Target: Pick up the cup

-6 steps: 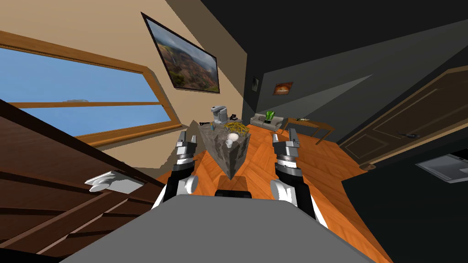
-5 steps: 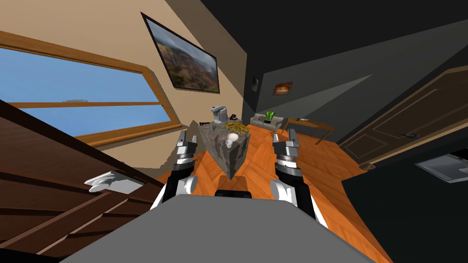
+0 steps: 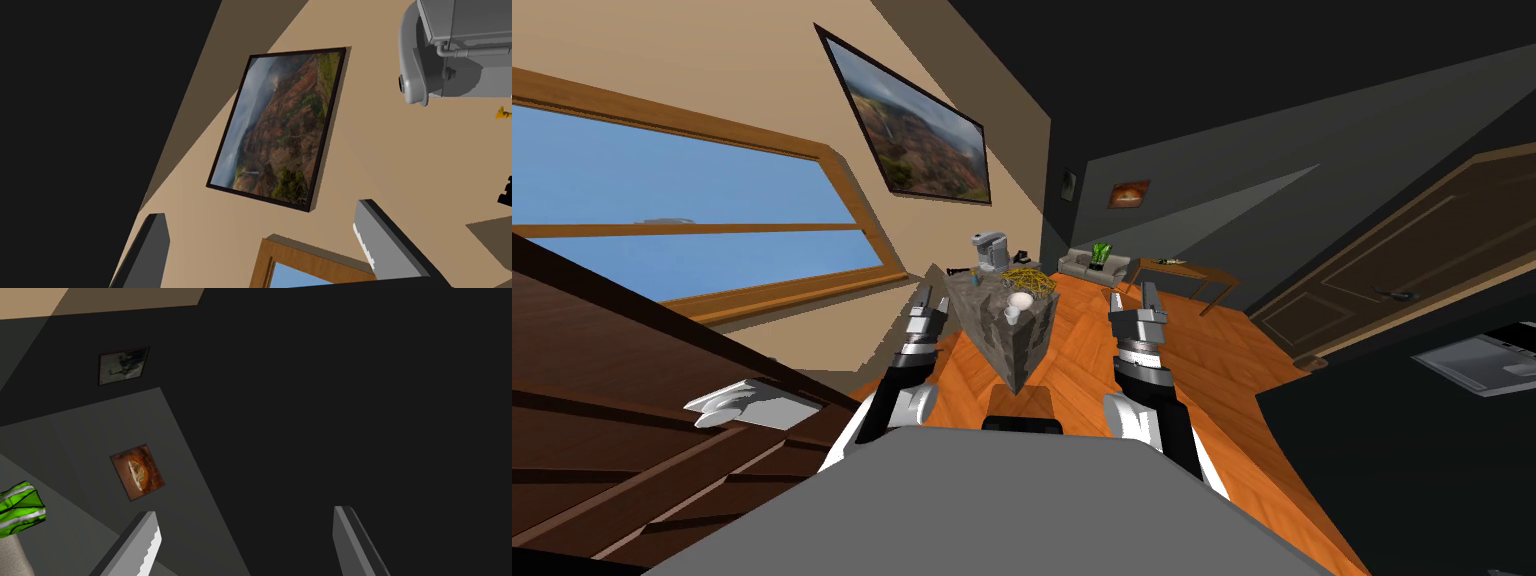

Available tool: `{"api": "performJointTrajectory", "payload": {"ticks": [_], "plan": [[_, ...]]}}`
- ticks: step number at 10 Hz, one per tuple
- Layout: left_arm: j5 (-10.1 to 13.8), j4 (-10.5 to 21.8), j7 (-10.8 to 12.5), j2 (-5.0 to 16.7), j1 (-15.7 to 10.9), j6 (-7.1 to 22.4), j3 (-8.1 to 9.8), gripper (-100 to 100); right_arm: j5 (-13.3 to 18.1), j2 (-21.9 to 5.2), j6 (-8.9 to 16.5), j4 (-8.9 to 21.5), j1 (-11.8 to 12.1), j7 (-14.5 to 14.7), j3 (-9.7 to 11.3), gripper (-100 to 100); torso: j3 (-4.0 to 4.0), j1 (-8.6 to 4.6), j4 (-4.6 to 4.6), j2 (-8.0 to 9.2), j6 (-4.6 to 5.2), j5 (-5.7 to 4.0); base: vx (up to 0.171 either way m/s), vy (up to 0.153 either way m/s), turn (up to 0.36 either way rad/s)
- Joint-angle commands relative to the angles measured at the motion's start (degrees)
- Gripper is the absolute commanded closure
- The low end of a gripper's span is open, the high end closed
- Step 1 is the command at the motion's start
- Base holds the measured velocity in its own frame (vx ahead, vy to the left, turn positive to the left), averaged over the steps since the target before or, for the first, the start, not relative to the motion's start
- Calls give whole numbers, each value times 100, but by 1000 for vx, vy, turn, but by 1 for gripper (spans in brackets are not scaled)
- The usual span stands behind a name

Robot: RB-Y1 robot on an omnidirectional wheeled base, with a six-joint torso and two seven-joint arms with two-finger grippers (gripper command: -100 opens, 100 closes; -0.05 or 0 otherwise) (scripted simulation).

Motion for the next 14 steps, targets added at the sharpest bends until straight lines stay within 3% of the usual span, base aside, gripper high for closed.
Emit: {"api": "performJointTrajectory", "payload": {"ticks": [1,5,6,7,14], "plan": [[-11,14,3,159,-100,285,-1,-100,0,0,0,0,0,0,0,0,0,0,0,0,0,0,10,-4,-15],[-35,1,13,380,-233,798,-20,-100,0,0,0,0,0,0,0,0,-1,0,0,-2,1,0,14,-3,-21],[-48,-7,18,472,-310,1046,-31,-100,0,0,0,0,0,0,0,0,0,0,0,0,0,0,13,-5,-29],[-48,-7,18,472,-310,1089,-31,-100,0,0,0,0,0,0,0,0,0,-1,0,-1,0,0,12,-3,-14],[-111,-45,44,717,-664,2235,-82,-100,0,0,0,0,0,0,0,0,-1,-2,-1,-1,-1,0,16,-4,-23]]}}
